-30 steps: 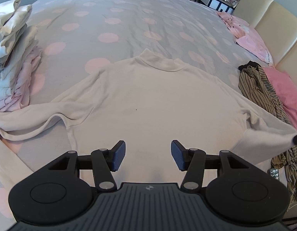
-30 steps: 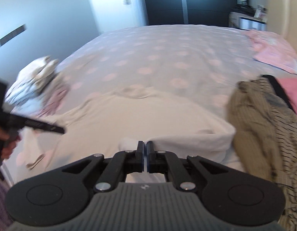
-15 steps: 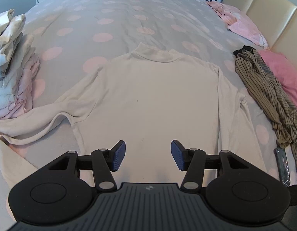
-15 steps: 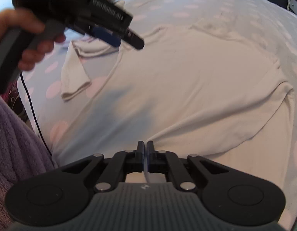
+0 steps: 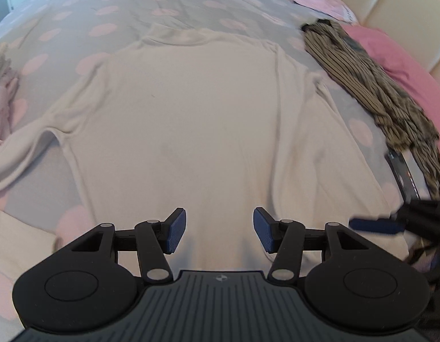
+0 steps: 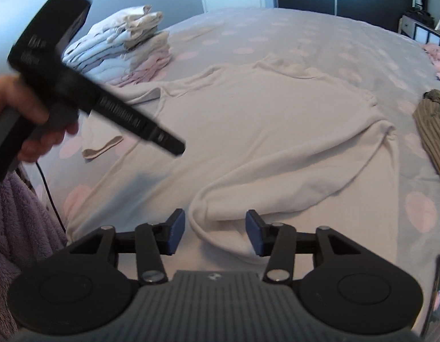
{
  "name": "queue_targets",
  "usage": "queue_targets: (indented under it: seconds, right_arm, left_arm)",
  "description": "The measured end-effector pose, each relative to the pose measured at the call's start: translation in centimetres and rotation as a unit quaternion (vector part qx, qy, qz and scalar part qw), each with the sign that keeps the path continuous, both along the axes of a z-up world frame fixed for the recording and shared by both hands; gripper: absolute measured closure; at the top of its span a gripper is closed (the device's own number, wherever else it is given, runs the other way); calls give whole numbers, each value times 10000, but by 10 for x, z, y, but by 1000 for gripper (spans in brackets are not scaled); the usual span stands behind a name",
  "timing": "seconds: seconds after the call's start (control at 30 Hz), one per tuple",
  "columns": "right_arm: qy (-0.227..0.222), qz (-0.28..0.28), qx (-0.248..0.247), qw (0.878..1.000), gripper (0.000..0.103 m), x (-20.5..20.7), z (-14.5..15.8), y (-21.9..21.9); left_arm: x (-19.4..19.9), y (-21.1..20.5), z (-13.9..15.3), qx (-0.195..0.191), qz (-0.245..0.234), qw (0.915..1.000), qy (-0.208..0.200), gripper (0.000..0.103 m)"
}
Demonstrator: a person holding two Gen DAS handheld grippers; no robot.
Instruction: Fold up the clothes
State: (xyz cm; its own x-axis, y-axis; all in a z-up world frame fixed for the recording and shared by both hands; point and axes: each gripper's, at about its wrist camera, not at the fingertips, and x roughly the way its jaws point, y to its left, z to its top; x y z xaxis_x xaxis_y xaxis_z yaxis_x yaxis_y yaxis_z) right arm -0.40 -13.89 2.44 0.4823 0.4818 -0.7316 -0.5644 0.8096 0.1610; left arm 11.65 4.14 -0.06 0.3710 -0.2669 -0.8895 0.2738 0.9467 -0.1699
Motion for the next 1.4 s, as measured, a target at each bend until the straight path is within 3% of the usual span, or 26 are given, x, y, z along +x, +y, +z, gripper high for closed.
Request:
queue_targets:
  seconds: [0.2,0.37,0.6,0.73,0.87,0.93,1.0,1.03,1.07,1.1,1.4]
  right_arm:
    - [102,-412,-233,9988,45,-7,-16,-25]
    - [-67,-345,-863,9956,45,-15,-38,-29]
    - [-169,-193,-929,9953,45,-13,-44,-35]
    - [-337,4,-951,9949,45,-9,-45,-26]
    - [-491,248,-976,9937,45,-4,-50,-15]
    - [-592,376,-999,9925,46,-2,-52,-10]
    - [-671,497,-1018,9913,51,-1,-52,-5]
    - [-692,558,-1039,9906,65,0,-52,-3]
    - [-687,619,-1077,9899,85,0,-51,0]
    - [-664,657,-1108,9894,91,-1,-50,2]
    - [-342,888,-1440,9850,96,-36,-7,12]
  left_arm:
    - [-32,-21,-10,-16,-319,9995,-27,51]
    - [-49,-34,-20,-451,-219,9987,106,49]
    - [-49,-47,-29,-616,20,9979,202,50]
    - [-43,-45,-30,-668,94,9975,195,53]
    - [-39,-45,-32,-703,48,9972,246,70]
    - [-38,-46,-34,-706,2,9972,261,73]
    - [-38,-48,-33,-721,-58,9971,248,80]
    - [-38,-48,-32,-737,-82,9970,234,80]
    - [-38,-48,-32,-755,-94,9969,220,80]
    - [-38,-47,-31,-782,-95,9967,207,80]
    - [-40,-37,-16,-1207,-26,9926,156,77]
